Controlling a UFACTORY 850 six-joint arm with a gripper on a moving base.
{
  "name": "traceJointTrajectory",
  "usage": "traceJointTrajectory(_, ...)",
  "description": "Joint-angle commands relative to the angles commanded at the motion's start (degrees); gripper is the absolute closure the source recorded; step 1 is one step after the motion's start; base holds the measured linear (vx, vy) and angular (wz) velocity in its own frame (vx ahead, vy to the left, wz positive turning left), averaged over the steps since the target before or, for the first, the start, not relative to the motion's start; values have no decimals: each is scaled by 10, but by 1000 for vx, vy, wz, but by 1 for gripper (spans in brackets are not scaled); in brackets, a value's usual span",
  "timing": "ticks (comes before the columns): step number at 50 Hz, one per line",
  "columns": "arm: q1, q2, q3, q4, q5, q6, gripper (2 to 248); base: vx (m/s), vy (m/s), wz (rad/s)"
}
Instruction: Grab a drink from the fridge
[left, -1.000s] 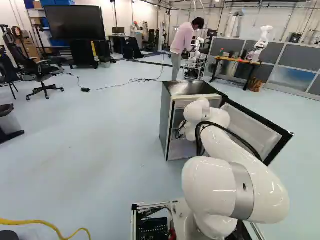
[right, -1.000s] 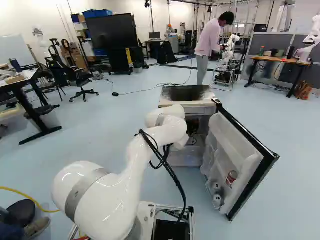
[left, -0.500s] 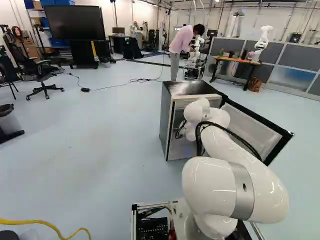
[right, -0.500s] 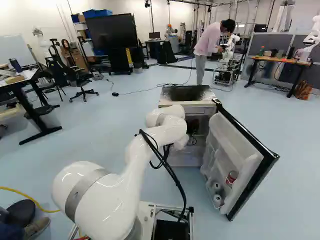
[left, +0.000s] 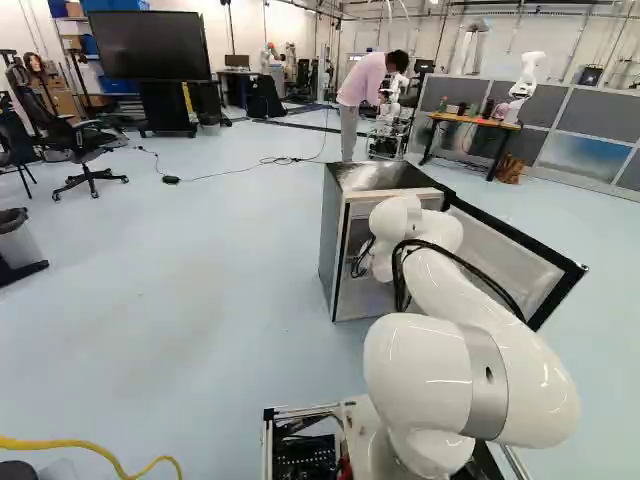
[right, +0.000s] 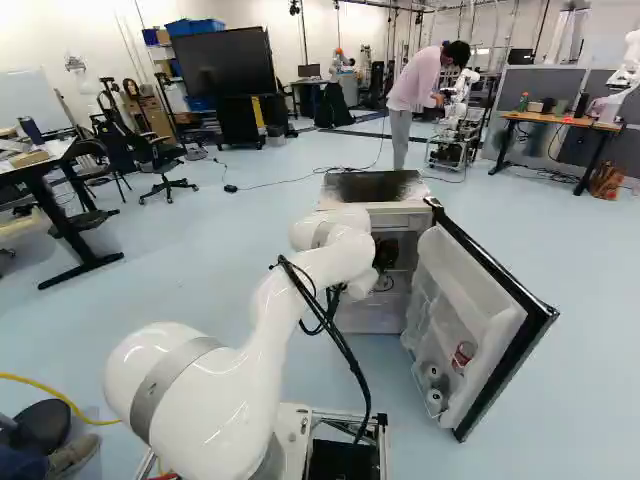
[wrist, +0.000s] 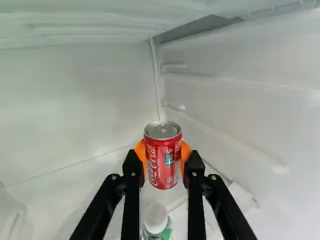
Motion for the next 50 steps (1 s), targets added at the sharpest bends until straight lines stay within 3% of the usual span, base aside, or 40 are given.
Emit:
traceJointTrajectory(18,-3,50,68,0,0,0,161,0,0,0)
traceJointTrajectory(50,-9,161,225,0,0,0,161,0,0,0)
